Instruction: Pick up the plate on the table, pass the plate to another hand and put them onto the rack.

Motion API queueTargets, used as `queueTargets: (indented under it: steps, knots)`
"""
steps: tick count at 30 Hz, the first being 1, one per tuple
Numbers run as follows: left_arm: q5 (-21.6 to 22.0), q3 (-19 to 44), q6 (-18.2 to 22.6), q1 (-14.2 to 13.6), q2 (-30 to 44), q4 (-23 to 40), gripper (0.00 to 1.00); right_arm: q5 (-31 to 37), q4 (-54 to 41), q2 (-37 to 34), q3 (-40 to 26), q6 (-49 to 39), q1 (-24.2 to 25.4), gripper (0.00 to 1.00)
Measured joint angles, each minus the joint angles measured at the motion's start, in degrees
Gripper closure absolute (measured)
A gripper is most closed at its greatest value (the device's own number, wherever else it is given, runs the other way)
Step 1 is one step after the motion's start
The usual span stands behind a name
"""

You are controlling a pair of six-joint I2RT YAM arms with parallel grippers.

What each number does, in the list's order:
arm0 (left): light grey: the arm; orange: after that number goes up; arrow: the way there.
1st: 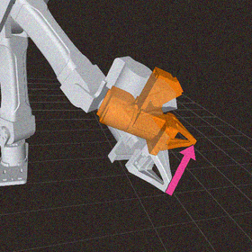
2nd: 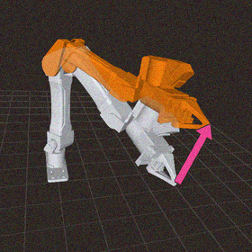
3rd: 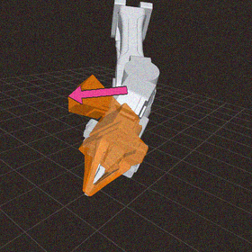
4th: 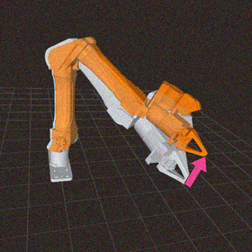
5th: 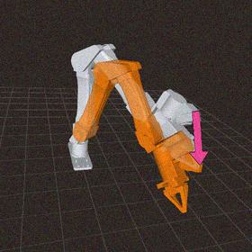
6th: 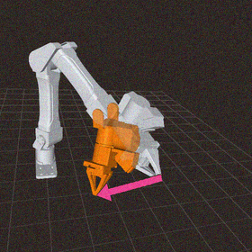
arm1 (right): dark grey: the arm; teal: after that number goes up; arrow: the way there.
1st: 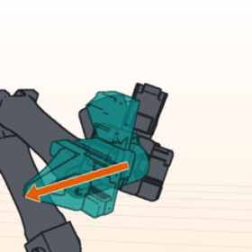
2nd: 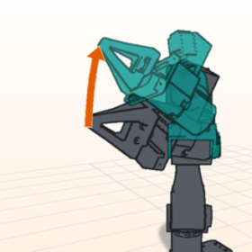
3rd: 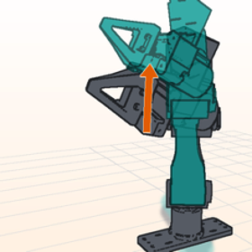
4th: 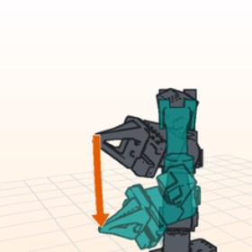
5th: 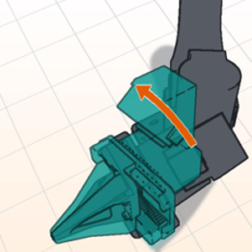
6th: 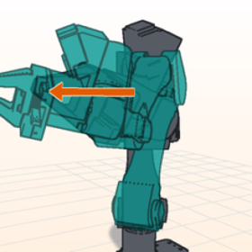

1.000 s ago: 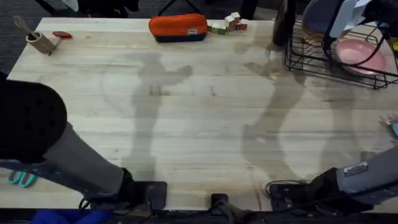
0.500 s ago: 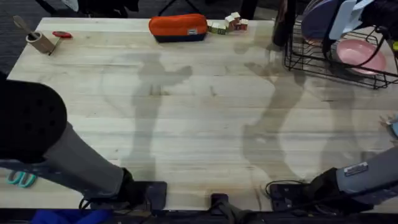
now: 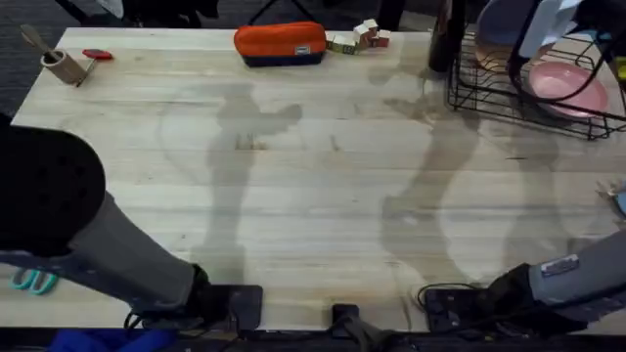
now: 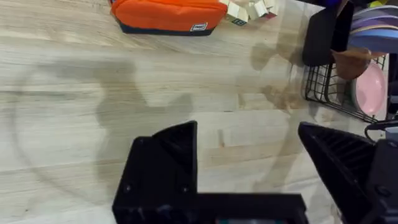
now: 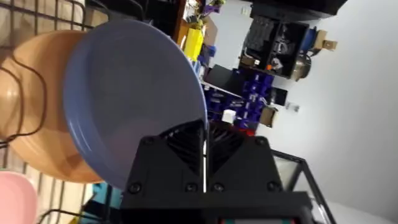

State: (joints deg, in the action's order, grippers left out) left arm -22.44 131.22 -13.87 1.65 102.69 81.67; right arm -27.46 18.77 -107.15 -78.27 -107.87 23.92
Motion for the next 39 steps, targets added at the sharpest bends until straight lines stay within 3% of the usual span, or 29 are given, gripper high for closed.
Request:
queueTargets:
  steps: [12,39]
  knots:
    - [3.23,0.0,0.0,0.0,0.0,0.0,0.007,0.0,-12.86,4.98,-0.01,1.99,0.46,0.973]
    - [4.24,0.0,0.02,0.0,0.0,0.5,0.007,1.46,-12.78,15.78,-0.01,7.22,3.54,0.973]
